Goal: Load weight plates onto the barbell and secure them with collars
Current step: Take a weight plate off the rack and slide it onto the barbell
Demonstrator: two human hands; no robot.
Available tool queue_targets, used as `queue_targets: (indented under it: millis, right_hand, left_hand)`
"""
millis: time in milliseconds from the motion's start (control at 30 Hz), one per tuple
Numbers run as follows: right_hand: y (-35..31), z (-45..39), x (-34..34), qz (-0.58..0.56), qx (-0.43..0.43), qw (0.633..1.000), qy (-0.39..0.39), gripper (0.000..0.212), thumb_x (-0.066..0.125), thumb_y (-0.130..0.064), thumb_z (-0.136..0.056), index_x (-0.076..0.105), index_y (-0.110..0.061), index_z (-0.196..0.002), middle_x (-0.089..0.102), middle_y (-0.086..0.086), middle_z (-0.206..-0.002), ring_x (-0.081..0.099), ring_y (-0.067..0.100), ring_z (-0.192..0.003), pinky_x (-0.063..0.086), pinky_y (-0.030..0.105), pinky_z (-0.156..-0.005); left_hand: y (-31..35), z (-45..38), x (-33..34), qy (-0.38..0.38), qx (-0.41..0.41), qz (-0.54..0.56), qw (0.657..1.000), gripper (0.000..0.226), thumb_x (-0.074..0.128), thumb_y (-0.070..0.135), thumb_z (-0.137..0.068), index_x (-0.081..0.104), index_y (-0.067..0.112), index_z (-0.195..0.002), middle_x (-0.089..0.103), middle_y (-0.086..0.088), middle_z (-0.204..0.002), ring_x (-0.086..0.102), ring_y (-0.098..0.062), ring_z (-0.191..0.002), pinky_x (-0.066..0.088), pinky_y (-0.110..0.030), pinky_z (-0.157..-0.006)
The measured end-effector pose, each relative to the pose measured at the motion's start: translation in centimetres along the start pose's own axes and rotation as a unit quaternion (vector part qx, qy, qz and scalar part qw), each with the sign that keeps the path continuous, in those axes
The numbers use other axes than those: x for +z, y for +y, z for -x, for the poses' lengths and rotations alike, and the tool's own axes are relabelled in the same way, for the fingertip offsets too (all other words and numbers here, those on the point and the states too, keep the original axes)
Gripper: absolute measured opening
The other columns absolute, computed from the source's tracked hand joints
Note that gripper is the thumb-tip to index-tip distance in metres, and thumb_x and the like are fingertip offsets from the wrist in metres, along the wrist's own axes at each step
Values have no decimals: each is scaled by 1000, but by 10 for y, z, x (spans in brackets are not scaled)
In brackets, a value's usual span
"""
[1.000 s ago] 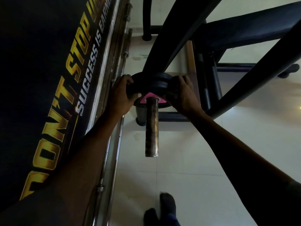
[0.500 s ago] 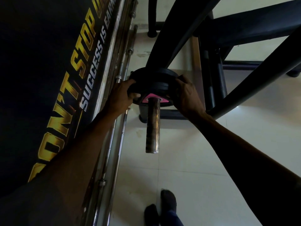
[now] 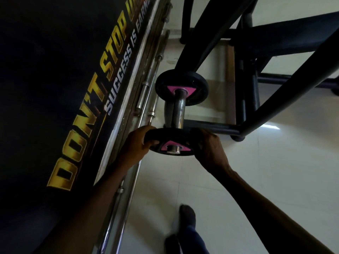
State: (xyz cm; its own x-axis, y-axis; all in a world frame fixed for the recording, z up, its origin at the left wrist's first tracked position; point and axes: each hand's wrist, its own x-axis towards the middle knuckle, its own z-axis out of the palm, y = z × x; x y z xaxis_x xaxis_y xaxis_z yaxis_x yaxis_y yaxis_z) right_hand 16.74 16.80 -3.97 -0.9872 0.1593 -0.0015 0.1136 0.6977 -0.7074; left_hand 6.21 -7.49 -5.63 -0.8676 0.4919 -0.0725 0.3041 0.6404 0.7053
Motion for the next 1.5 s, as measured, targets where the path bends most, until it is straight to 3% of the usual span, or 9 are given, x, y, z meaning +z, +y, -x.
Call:
queue_targets:
  millis: [167,267,367,533,633,833,1067,1333,1500]
  right_hand:
    - [-7,56,-4,-7,-6,1000,-16,18,63,3,-89,66,-11,-100,67,4,-96,64,24,-86,56,42,-72]
    - [-16,80,-23,-17,-22,1000,10,8,71,-11,-93,66,-14,-99,68,1,-95,66,20,-83,54,31,-67]
    - [-26,106,-47,-34,-29,999,25,13,75,-24,-93,65,-19,-99,68,-5,-94,65,13,-81,51,23,-66]
    - [-49,174,-103,-45,-61,992,98,24,68,-26,-89,65,-20,-112,62,-13,-100,56,0,-87,45,3,-73]
    - [-67,214,-147,-51,-59,987,140,28,73,-18,-89,63,-22,-115,64,-11,-104,57,0,-92,49,8,-77]
    - [-105,293,-237,-89,-72,967,227,38,78,-13,-85,63,-24,-118,64,-10,-105,57,-6,-93,39,-3,-78]
    - [-104,360,-326,-67,-78,949,298,35,78,-7,-88,66,-13,-120,69,-3,-109,61,-8,-94,41,0,-81]
    - [-67,405,-427,-50,-82,931,351,37,72,-20,-90,64,-22,-126,69,-9,-110,63,-6,-97,48,6,-84]
    - [-36,405,-475,-28,-68,929,362,32,76,-9,-90,67,-13,-121,71,-4,-107,65,6,-95,45,5,-85]
  left_hand:
    - [17,66,11,3,-17,-3,1000,37,79,19,-88,66,9,-121,69,-9,-116,65,-27,-113,52,-34,-95]
    - [43,95,10,18,-32,32,999,51,70,44,-89,66,9,-126,68,-9,-120,63,-22,-113,51,-33,-96]
    - [70,119,7,25,-34,55,998,42,75,30,-94,64,7,-128,68,-11,-123,64,-26,-117,53,-43,-99]
    - [148,172,-3,79,51,82,992,39,72,36,-93,66,10,-122,68,-3,-117,63,0,-107,46,-6,-87]
    - [201,200,-10,107,98,89,986,52,64,55,-89,65,15,-123,67,8,-114,59,9,-109,46,-7,-88]
    - [301,243,-13,149,165,116,968,40,65,61,-89,60,34,-119,56,39,-112,58,8,-107,46,-11,-88]
    - [402,259,4,141,225,140,954,40,66,52,-91,61,29,-123,62,16,-117,59,5,-114,47,-13,-93]
    - [507,243,51,119,274,145,943,35,67,48,-94,63,23,-117,68,5,-109,66,-20,-108,54,-41,-90]
    - [555,223,84,104,259,162,947,49,65,56,-91,64,19,-123,67,1,-117,64,-9,-112,51,-19,-91]
